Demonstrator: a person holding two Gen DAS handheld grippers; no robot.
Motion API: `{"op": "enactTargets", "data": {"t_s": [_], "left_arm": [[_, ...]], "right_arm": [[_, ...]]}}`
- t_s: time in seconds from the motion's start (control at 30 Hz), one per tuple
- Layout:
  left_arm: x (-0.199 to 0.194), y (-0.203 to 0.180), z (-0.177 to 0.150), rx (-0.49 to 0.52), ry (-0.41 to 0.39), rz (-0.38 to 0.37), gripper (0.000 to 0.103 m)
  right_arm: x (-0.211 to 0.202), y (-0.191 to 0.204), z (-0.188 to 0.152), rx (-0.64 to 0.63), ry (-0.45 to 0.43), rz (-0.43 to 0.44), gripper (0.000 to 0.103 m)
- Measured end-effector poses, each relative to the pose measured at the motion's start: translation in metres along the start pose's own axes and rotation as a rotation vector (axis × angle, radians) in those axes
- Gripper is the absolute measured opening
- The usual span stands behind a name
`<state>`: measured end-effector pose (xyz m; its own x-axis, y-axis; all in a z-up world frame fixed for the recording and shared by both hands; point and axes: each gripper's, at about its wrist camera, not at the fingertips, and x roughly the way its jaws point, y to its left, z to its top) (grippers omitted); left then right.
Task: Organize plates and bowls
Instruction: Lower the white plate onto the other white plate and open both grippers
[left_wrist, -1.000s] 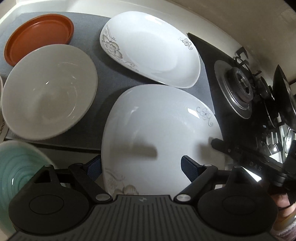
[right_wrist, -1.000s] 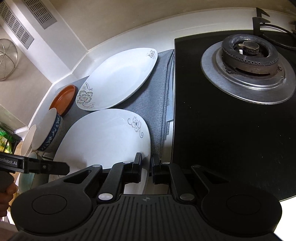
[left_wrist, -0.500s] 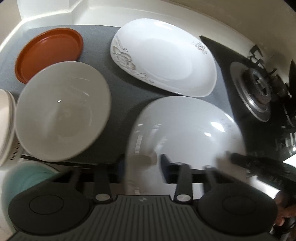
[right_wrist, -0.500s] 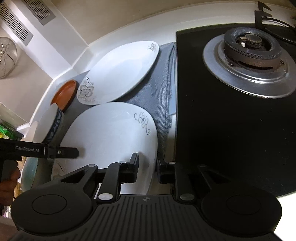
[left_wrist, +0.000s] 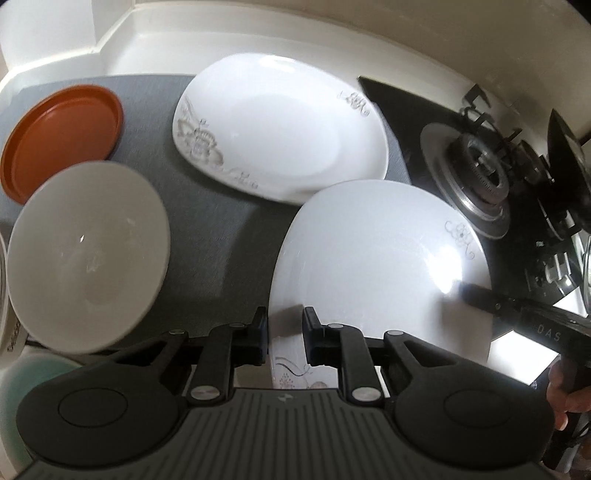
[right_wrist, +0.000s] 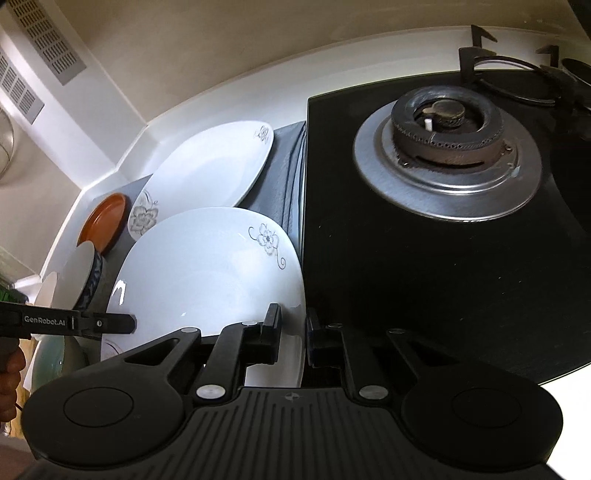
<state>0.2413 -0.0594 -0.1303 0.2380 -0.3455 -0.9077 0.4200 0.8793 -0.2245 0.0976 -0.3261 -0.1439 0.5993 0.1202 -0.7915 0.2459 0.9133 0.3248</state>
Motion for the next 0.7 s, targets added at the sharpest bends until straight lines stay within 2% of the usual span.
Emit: {"op": "enactTargets", "data": {"t_s": [0.33,0.7], "left_arm": [[-0.002,-0.003,0.025,0.015,-0.029,-0.005,0.021],[-0.005,0.013,0.056,-0.021,-0.075,0.009,0.021]], "right_arm": [[0.002,0.0,0.021,0.014,-0.024,-0.009,0.015],[0.021,0.014,0.054,-0.025,-0.039,0.0,0.015]]}}
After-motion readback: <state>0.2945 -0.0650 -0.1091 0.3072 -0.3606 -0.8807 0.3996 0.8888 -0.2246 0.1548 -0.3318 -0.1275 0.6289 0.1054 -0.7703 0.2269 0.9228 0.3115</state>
